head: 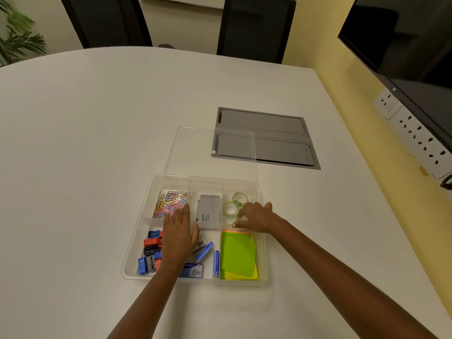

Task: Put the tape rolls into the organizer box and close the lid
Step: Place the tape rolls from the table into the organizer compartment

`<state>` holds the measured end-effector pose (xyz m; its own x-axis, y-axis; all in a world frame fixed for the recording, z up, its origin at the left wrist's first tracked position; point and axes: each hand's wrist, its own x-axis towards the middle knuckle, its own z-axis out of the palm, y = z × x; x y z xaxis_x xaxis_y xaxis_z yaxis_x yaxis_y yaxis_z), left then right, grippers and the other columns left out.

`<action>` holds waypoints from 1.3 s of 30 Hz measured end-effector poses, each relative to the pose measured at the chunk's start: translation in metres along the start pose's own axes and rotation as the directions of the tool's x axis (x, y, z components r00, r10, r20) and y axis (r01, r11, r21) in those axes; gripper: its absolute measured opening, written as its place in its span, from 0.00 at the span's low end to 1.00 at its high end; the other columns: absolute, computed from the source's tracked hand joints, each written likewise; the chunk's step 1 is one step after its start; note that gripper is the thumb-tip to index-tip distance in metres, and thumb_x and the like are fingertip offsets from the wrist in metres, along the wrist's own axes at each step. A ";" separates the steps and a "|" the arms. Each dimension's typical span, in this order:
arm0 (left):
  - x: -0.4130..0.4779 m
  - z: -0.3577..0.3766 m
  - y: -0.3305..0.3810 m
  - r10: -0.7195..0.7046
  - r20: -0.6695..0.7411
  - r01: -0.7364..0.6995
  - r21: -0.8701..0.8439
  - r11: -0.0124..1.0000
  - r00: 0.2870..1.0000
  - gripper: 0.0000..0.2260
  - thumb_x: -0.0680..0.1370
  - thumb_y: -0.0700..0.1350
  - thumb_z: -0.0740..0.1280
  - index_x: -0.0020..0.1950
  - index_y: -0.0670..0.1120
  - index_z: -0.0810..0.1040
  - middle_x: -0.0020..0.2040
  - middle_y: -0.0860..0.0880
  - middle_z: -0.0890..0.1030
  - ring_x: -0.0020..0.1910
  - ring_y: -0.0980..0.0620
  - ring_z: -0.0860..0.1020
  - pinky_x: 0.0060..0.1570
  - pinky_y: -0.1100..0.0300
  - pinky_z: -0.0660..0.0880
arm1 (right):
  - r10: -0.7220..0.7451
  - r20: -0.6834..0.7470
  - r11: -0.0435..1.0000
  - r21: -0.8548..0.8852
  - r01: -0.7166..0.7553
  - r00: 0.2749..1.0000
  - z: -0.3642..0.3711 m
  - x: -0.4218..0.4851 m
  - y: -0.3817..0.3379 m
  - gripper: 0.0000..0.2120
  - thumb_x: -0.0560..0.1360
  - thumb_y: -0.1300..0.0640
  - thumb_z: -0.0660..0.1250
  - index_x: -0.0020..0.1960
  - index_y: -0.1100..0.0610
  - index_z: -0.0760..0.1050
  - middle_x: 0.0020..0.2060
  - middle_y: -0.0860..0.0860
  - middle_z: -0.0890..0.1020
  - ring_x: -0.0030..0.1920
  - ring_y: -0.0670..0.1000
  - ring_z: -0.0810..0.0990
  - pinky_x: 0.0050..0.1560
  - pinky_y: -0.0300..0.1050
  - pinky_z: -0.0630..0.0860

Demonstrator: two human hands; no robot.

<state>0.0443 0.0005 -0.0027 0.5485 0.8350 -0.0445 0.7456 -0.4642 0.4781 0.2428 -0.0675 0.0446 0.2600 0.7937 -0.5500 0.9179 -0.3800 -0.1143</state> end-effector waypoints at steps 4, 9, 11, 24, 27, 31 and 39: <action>0.001 0.001 -0.001 -0.008 0.004 0.008 0.002 1.000 1.000 0.29 0.74 0.52 0.48 0.71 0.39 0.57 0.71 0.38 0.66 0.71 0.41 0.63 0.73 0.46 0.53 | 0.002 -0.132 0.997 0.074 0.008 0.991 0.004 -0.009 0.005 0.15 0.76 0.49 0.63 0.54 0.59 0.79 0.57 0.55 0.80 0.61 0.56 0.74 0.58 0.53 0.62; 0.001 0.002 -0.001 -0.007 0.004 0.007 0.002 1.000 1.000 0.29 0.73 0.52 0.48 0.71 0.39 0.57 0.71 0.38 0.66 0.71 0.41 0.63 0.73 0.46 0.53 | 0.011 -0.102 0.983 0.181 0.008 0.995 -0.007 -0.009 0.010 0.10 0.75 0.54 0.67 0.52 0.58 0.80 0.54 0.53 0.83 0.59 0.53 0.75 0.50 0.48 0.55; 0.001 0.002 -0.002 -0.008 0.005 0.008 0.000 1.000 1.000 0.29 0.73 0.52 0.47 0.71 0.39 0.56 0.71 0.38 0.66 0.71 0.41 0.62 0.73 0.46 0.52 | 0.018 -0.143 0.969 0.245 0.018 0.990 -0.012 -0.004 0.009 0.11 0.74 0.54 0.68 0.53 0.58 0.80 0.54 0.54 0.83 0.59 0.54 0.76 0.50 0.48 0.55; 0.000 0.001 -0.002 -0.006 0.007 0.006 -0.001 1.000 1.000 0.29 0.73 0.52 0.48 0.71 0.39 0.57 0.70 0.38 0.67 0.71 0.41 0.63 0.73 0.46 0.53 | -0.096 -0.315 0.982 0.125 0.141 0.944 0.019 0.030 -0.010 0.16 0.73 0.66 0.67 0.60 0.60 0.77 0.59 0.58 0.78 0.60 0.58 0.76 0.58 0.51 0.74; 0.002 0.002 -0.003 -0.006 0.011 0.006 0.003 1.000 1.000 0.29 0.73 0.52 0.47 0.71 0.39 0.56 0.71 0.38 0.66 0.71 0.42 0.62 0.73 0.46 0.53 | -0.081 -0.425 0.983 0.114 0.142 0.902 0.017 0.028 0.002 0.17 0.75 0.68 0.61 0.62 0.58 0.75 0.61 0.56 0.77 0.62 0.57 0.74 0.59 0.51 0.68; 0.002 0.004 -0.003 -0.008 0.015 0.008 0.005 1.000 1.000 0.29 0.73 0.52 0.47 0.72 0.40 0.55 0.71 0.39 0.65 0.72 0.42 0.62 0.74 0.47 0.52 | -0.044 -0.477 0.995 -0.103 -0.006 0.878 0.016 0.031 0.005 0.20 0.77 0.68 0.58 0.66 0.55 0.69 0.59 0.56 0.80 0.61 0.58 0.71 0.56 0.52 0.65; 0.002 0.004 -0.004 -0.008 0.015 0.008 -0.002 1.000 1.000 0.27 0.76 0.53 0.47 0.72 0.41 0.54 0.72 0.41 0.64 0.72 0.43 0.60 0.74 0.48 0.51 | -0.113 -0.504 0.912 -0.395 -0.112 0.856 0.009 0.035 0.003 0.13 0.75 0.61 0.65 0.59 0.53 0.76 0.49 0.53 0.85 0.55 0.56 0.77 0.56 0.48 0.71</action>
<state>0.0441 0.0030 -0.0078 0.5485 0.8339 -0.0616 0.7490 -0.4572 0.4797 0.2517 -0.0452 0.0178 0.2696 0.9621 -0.0415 0.9263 -0.2473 0.2843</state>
